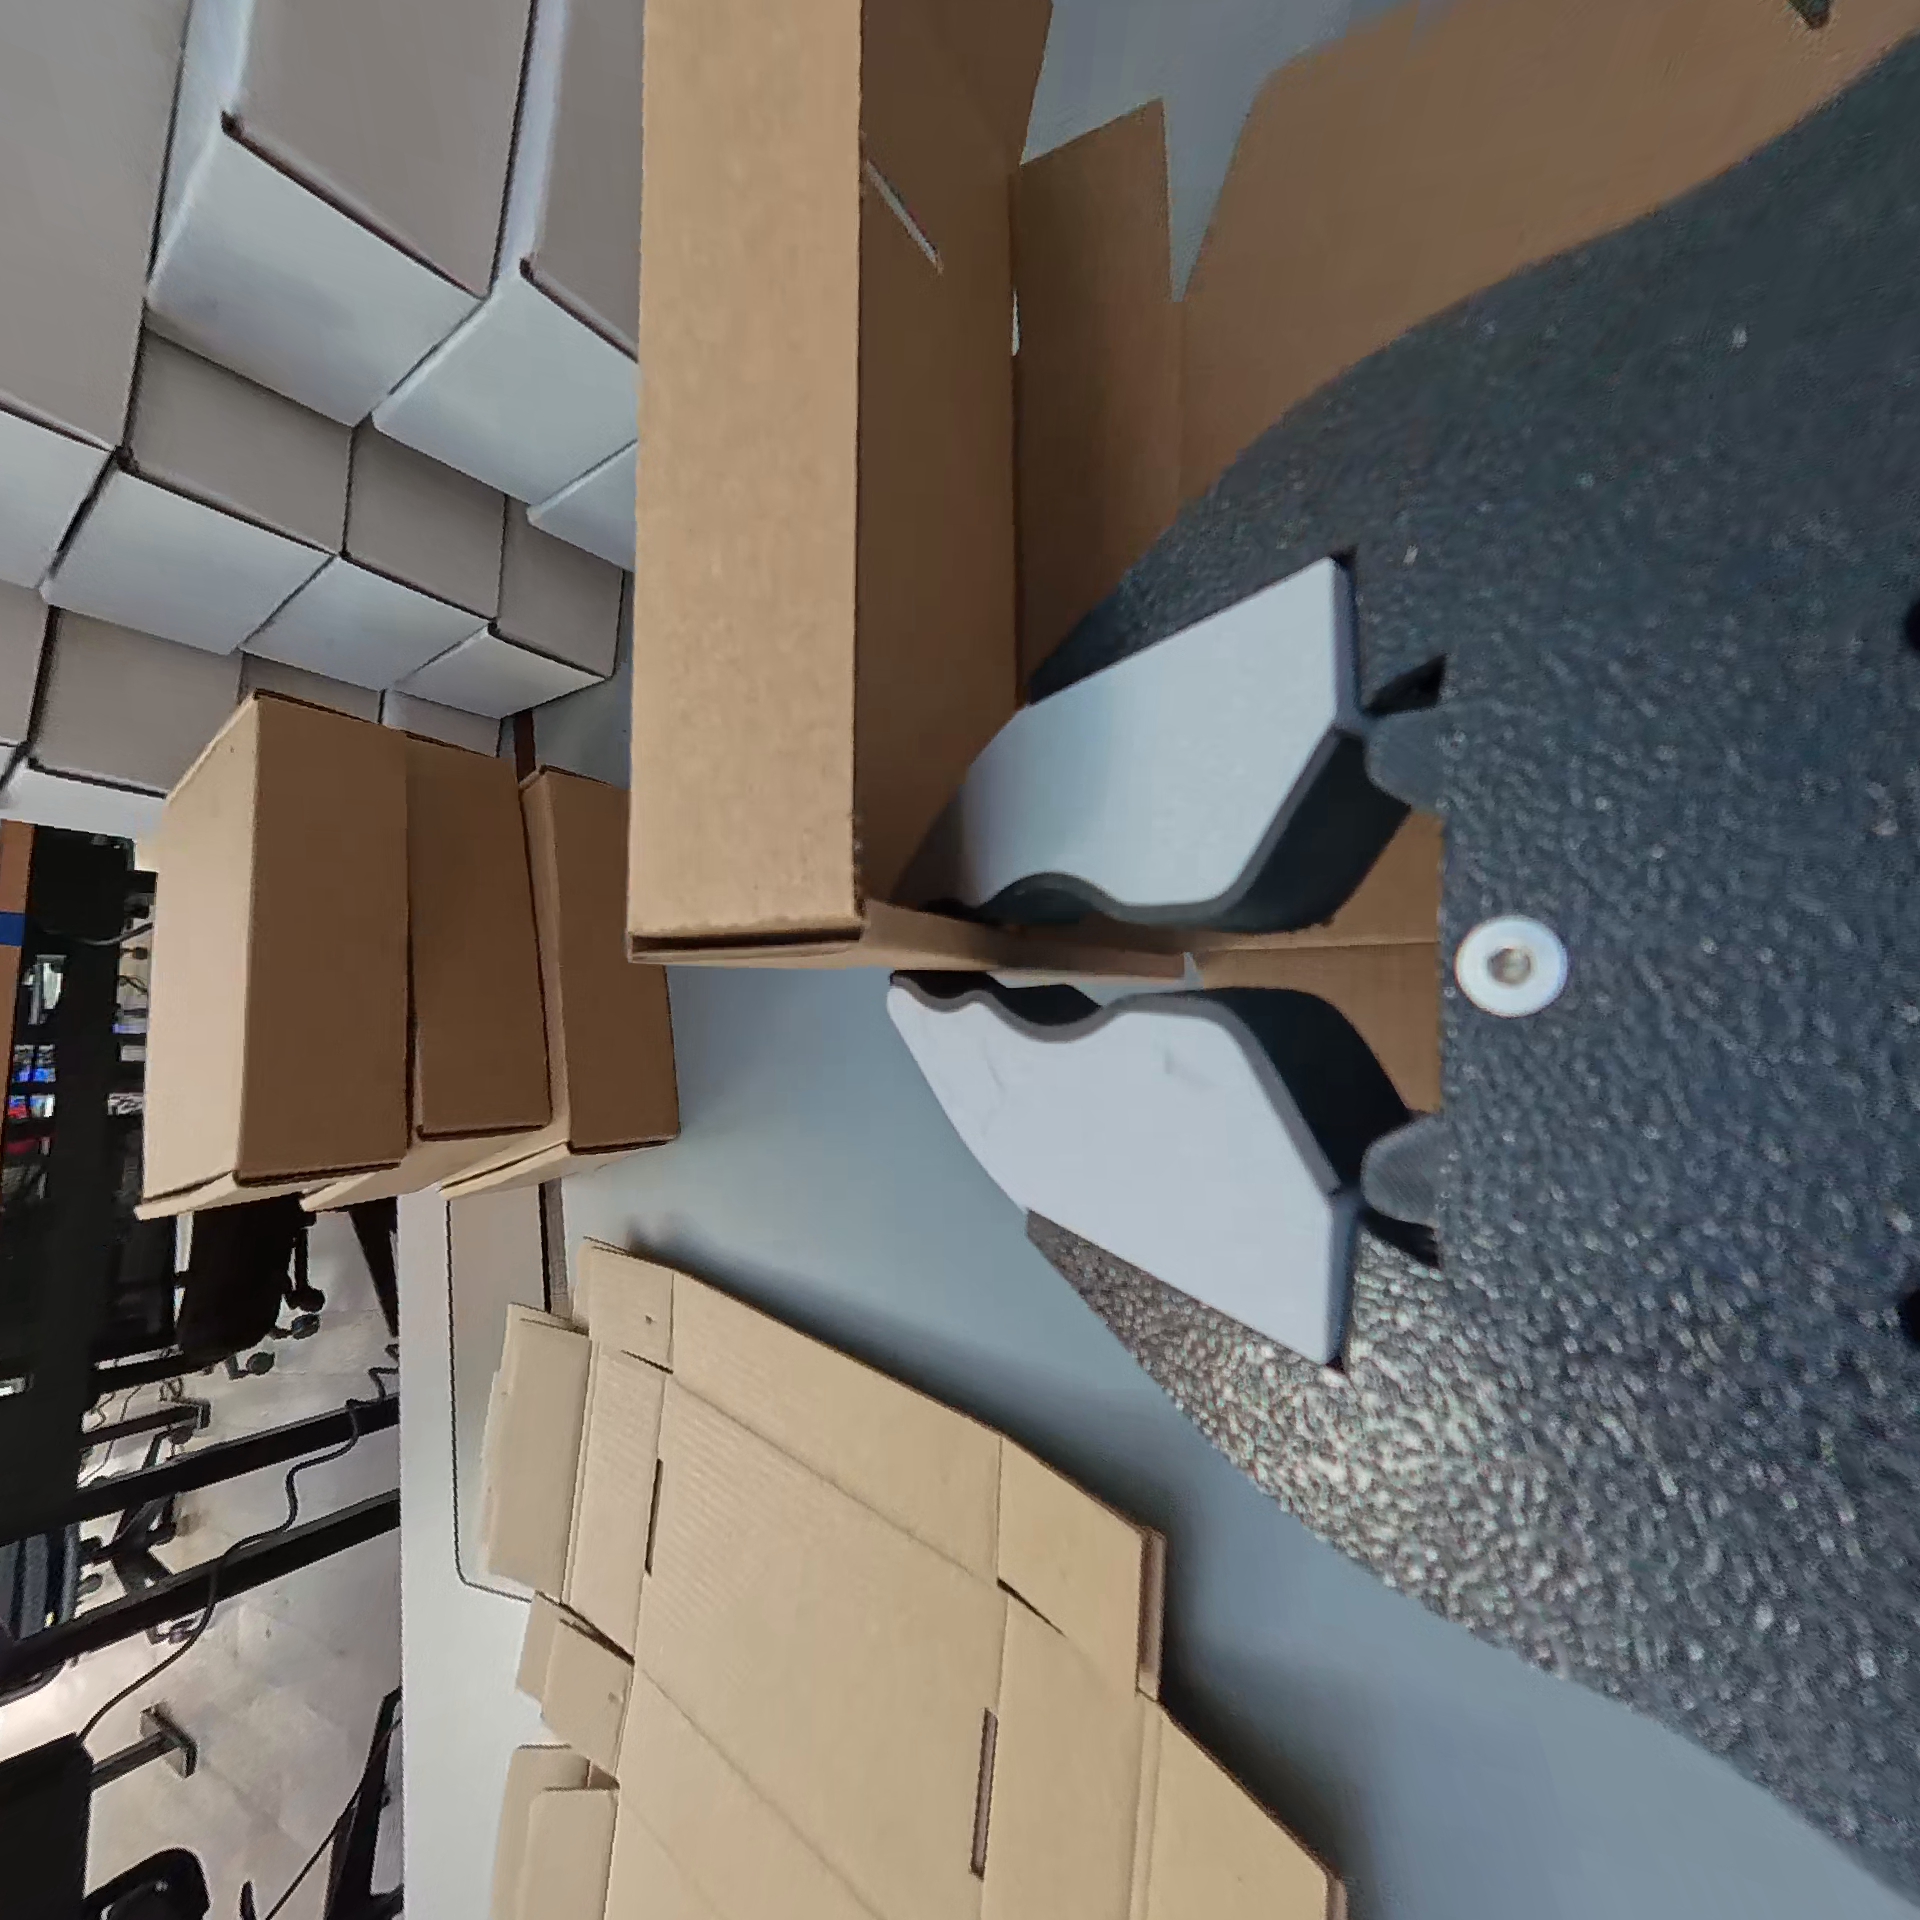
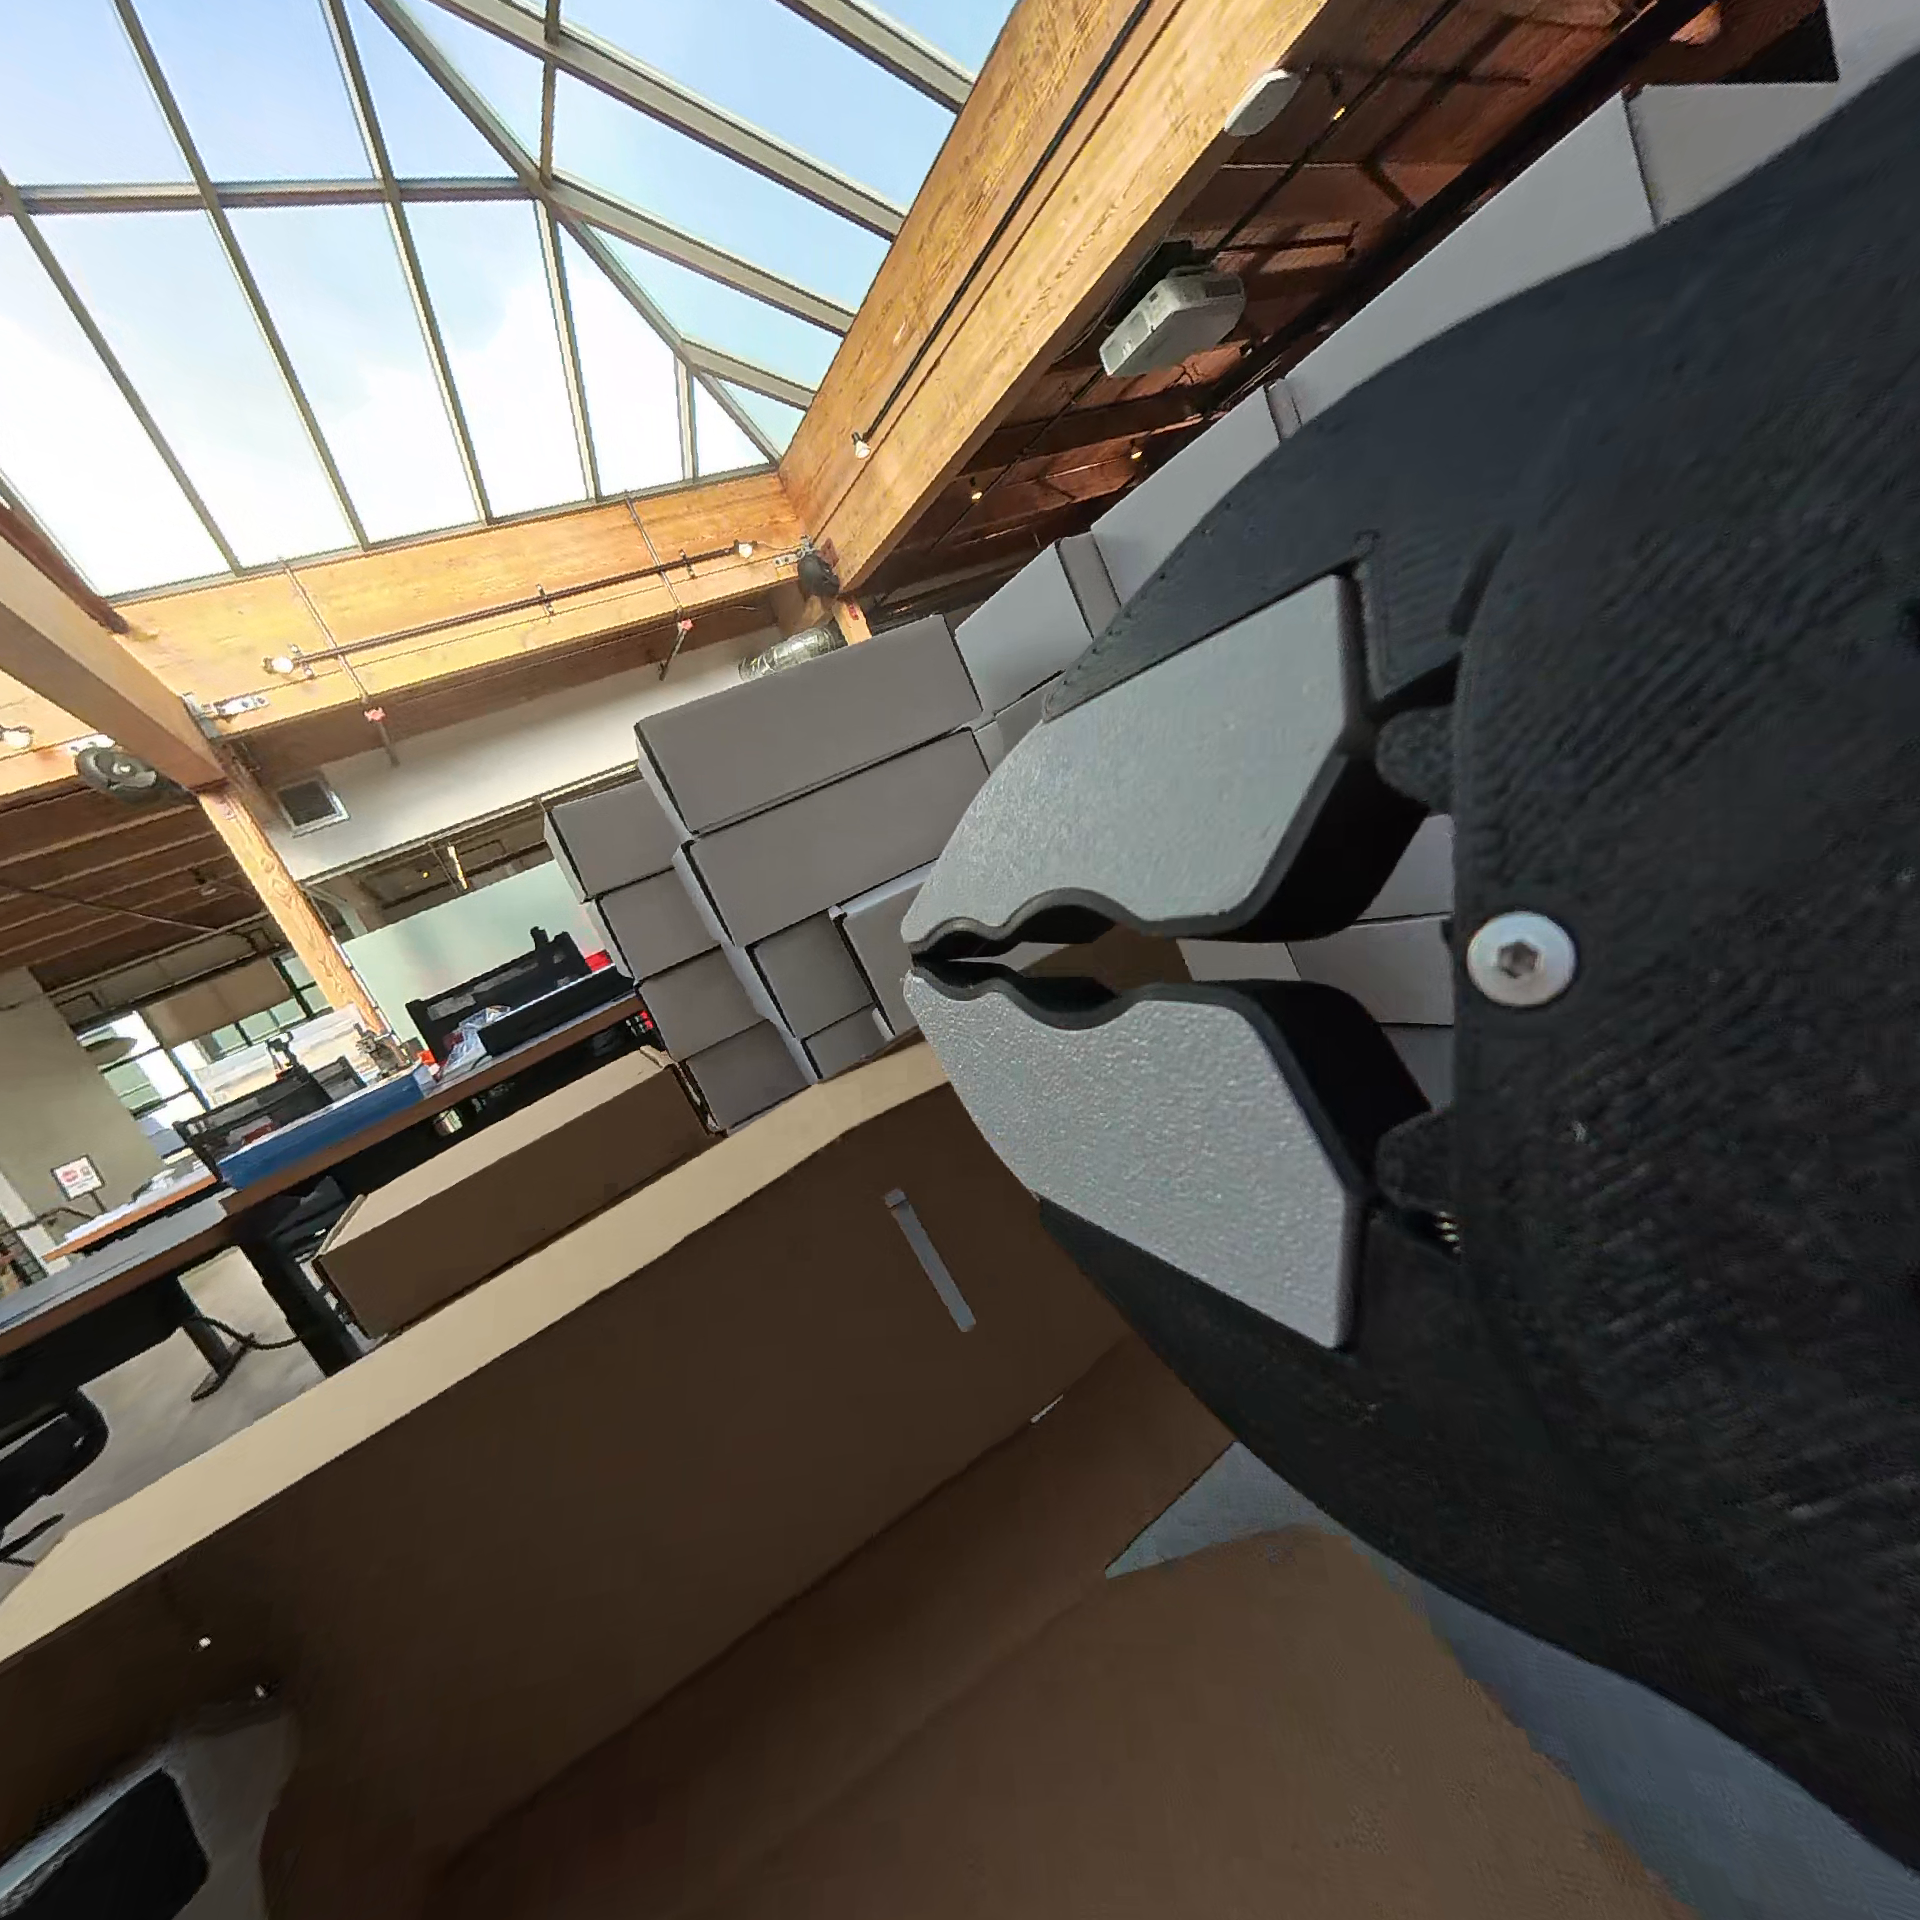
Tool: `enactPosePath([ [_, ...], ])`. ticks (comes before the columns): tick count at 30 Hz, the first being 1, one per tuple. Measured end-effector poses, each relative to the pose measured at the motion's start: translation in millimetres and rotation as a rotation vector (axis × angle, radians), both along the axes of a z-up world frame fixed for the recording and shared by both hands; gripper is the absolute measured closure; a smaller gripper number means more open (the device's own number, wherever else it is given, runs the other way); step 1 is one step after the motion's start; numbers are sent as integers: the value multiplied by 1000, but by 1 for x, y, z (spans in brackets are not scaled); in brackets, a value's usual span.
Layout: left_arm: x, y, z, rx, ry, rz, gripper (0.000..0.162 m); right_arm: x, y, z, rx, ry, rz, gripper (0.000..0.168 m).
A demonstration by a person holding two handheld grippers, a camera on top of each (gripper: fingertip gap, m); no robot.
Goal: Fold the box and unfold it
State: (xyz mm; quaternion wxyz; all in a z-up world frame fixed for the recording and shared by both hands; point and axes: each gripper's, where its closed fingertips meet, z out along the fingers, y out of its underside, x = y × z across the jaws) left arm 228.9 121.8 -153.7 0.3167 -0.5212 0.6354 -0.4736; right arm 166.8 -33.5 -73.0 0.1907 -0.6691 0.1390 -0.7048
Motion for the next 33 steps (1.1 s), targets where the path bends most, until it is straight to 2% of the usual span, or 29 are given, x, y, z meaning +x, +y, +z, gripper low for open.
enactPosePath([
  [10, -6, 27, 31, 16, -56, 48, 157, 8, 18, 9, 117, 15, 34, 168],
  [16, -9, 27, 38, -40, -60, 45, 157, 16, 34, -7, 216, 158, 83, 168],
  [19, -12, 26, 45, 17, -93, 56, 157, 16, 50, -8, 343, 182, 173, 168],
  [23, -15, 23, 47, 88, -140, 65, 157, 12, 66, 11, 708, 260, 347, 168],
  [26, -16, 26, 49, 146, -162, 80, 156, 15, 67, 11, 729, 283, 380, 168],
  [29, -16, 30, 52, 57, -155, 72, 157, 13, 63, 1, 720, 334, 382, 168],
  [33, -13, 53, 67, -51, -170, 109, 158, 2, 41, -7, 838, 408, 399, 168],
])
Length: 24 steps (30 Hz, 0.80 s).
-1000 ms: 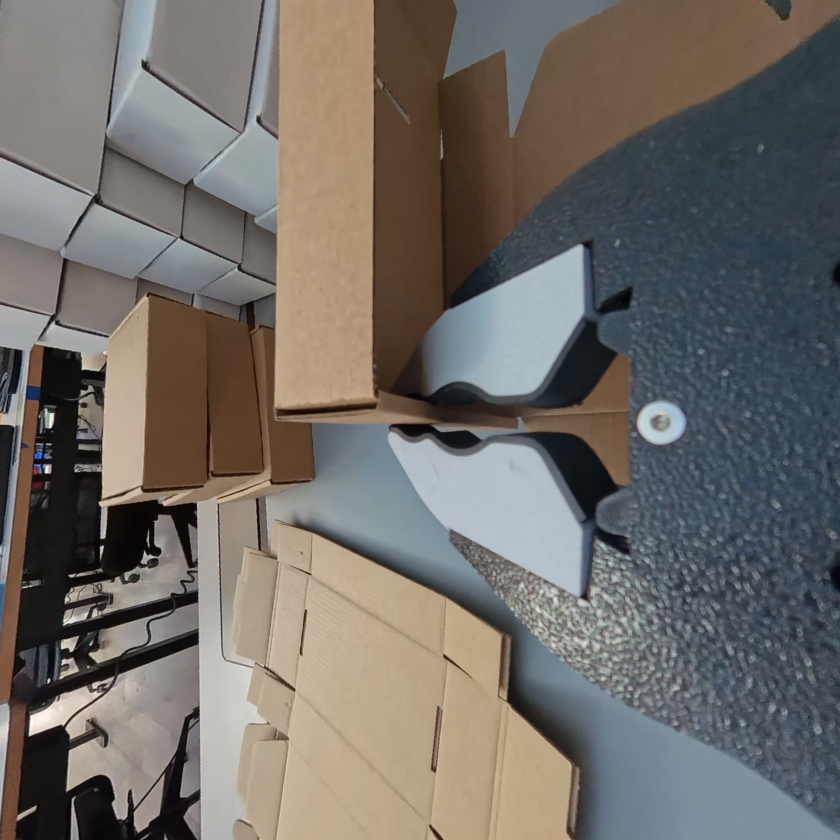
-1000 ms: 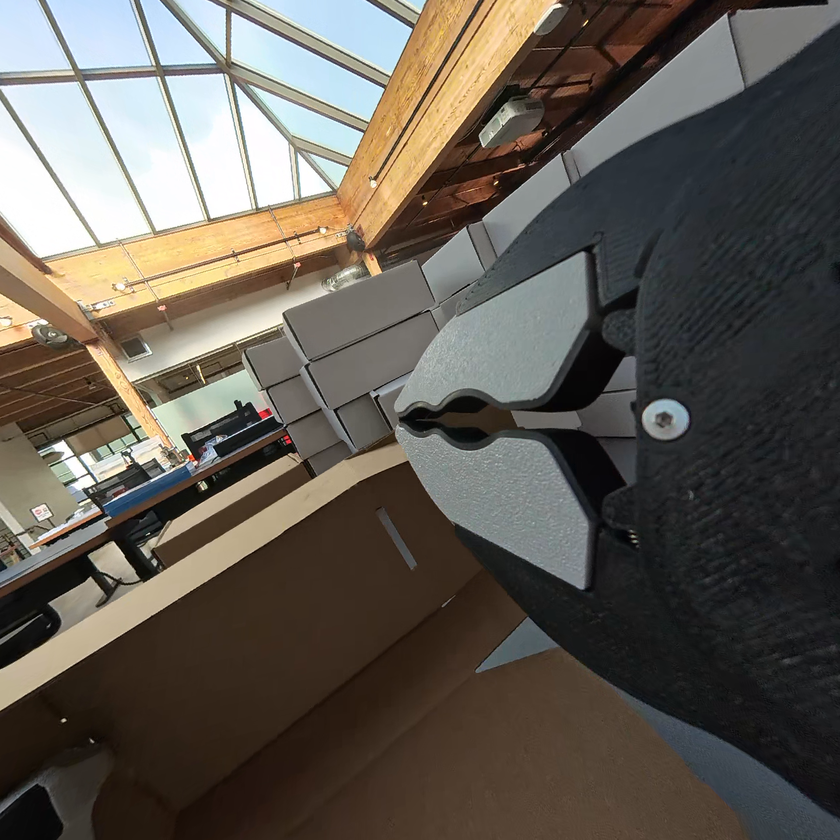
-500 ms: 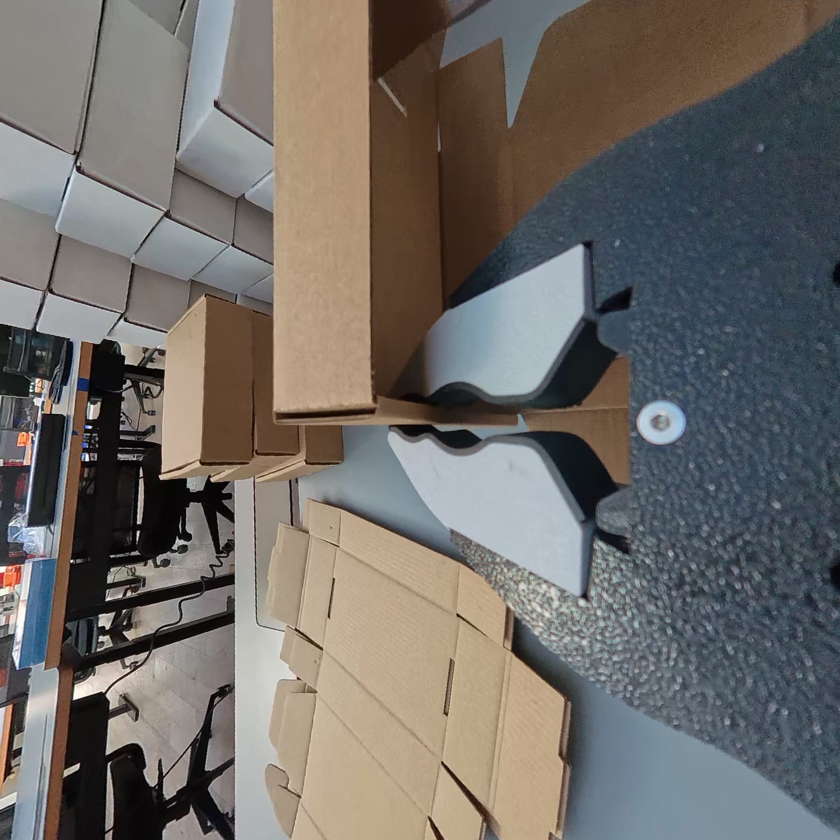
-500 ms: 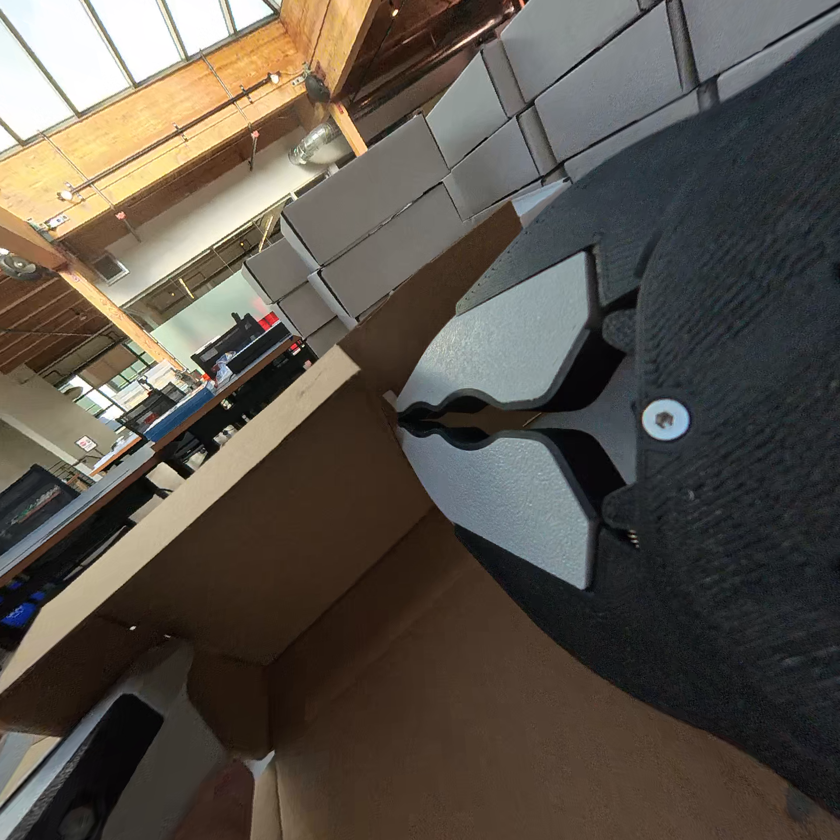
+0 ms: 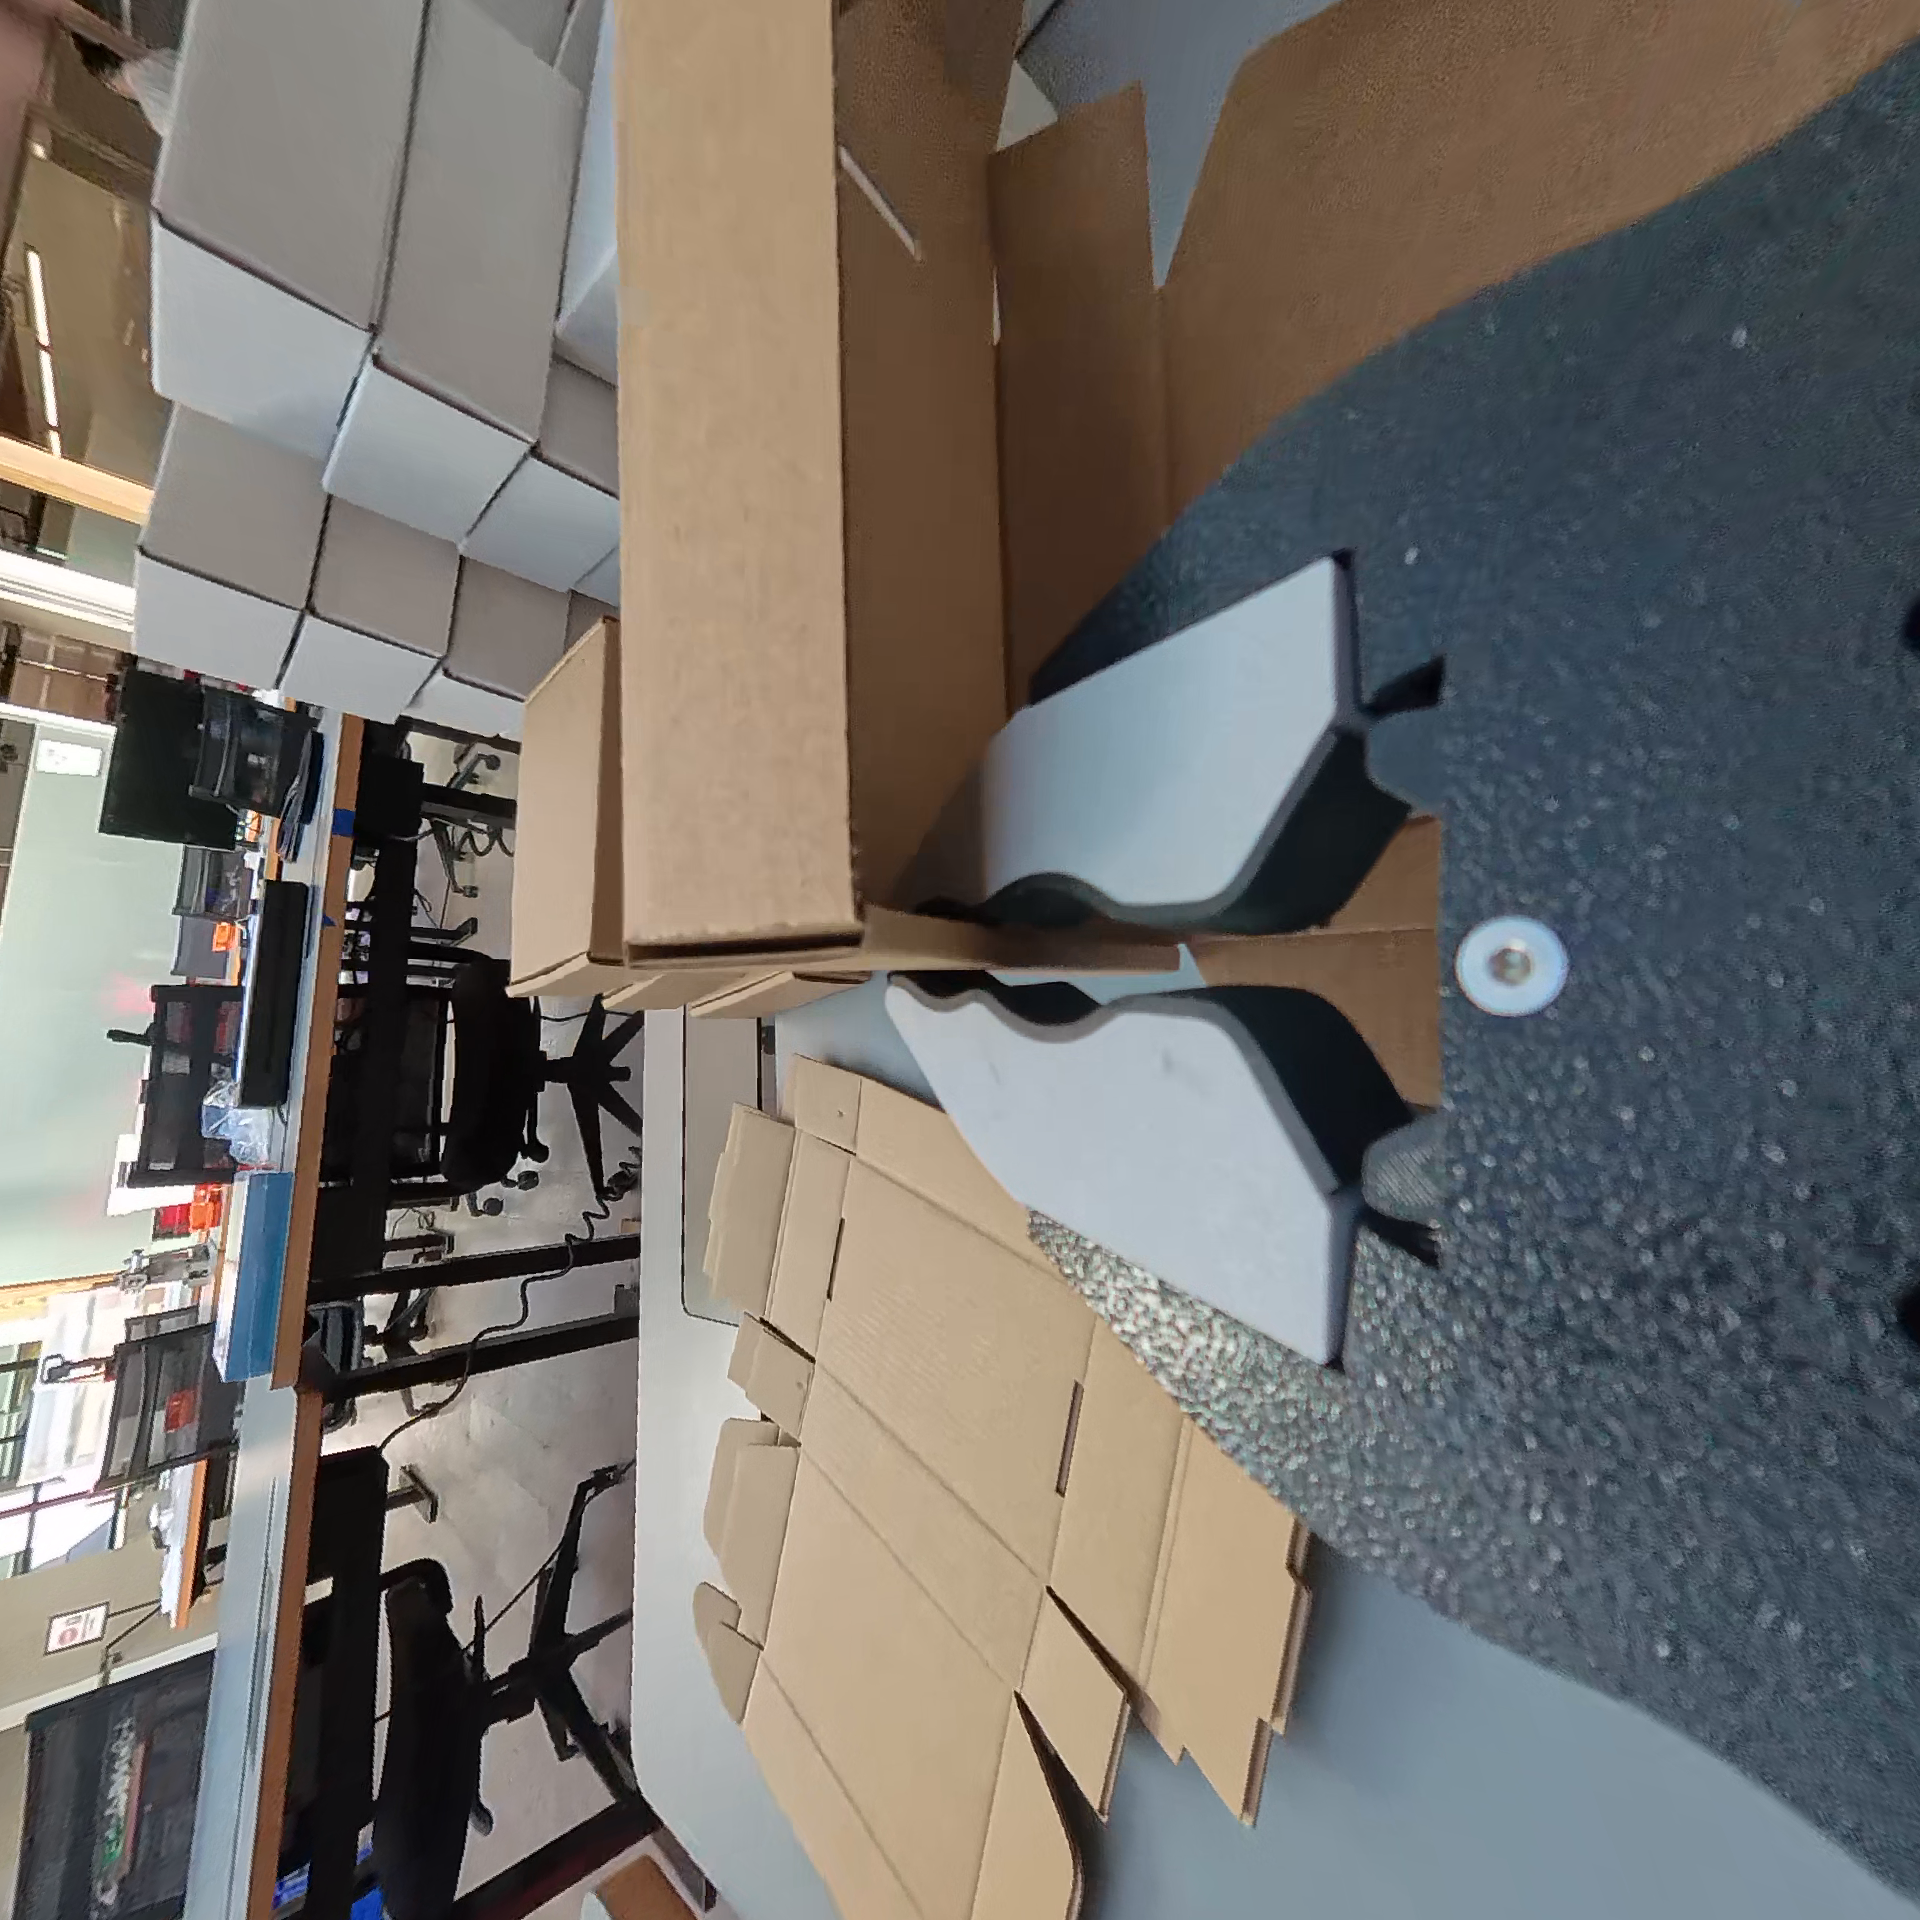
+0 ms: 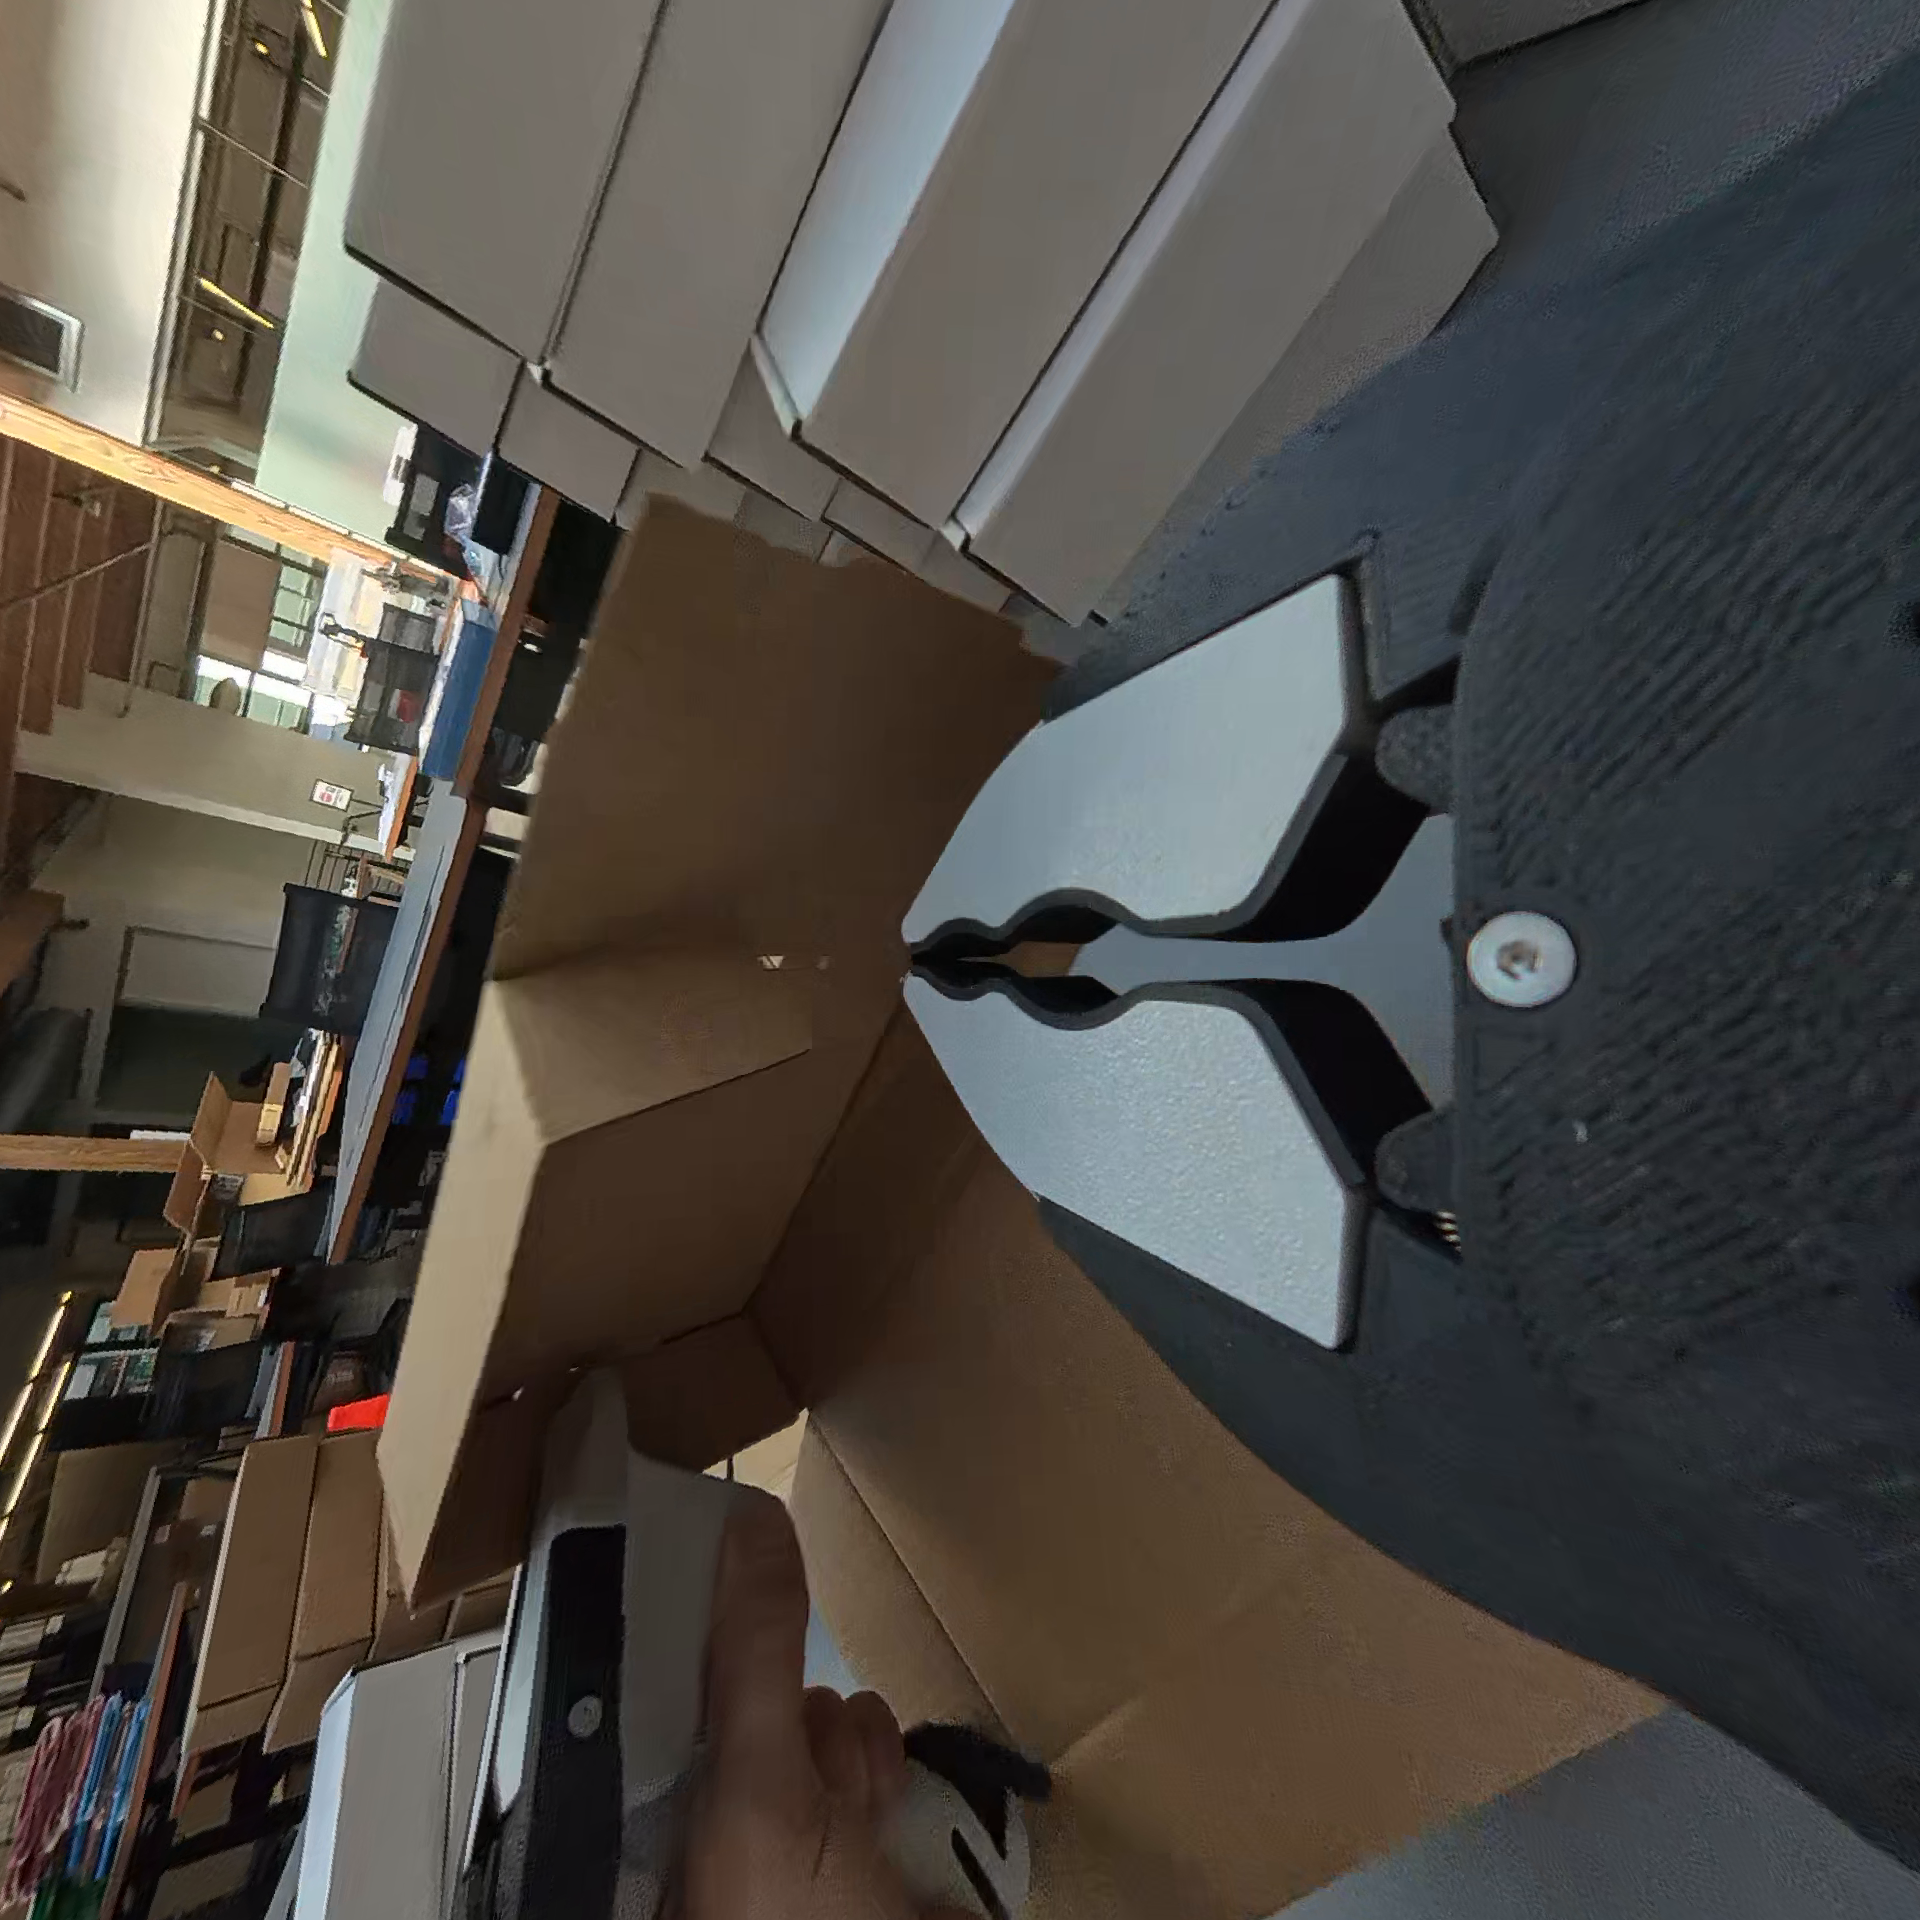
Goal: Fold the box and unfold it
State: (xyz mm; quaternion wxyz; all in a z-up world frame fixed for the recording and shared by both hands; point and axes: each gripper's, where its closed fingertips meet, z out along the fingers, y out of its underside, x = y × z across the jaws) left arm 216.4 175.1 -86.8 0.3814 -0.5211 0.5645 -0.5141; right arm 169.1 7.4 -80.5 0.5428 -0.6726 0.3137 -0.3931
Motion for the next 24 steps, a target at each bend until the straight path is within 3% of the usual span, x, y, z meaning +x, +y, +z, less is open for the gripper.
enactPosePath([
  [7, -2, 7, 12, -107, -12, -35, 158, 6, -27, -28, 442, 234, 46, 168],
  [12, -5, 0, 10, -102, -8, -59, 158, 10, -24, -24, 551, 255, 80, 168],
  [18, -6, -3, 5, -54, -8, -65, 157, 2, -14, -10, 440, 148, 119, 168],
  [24, -9, -18, 5, 32, -16, -67, 157, -3, 2, -7, -78, -56, 84, 168],
])
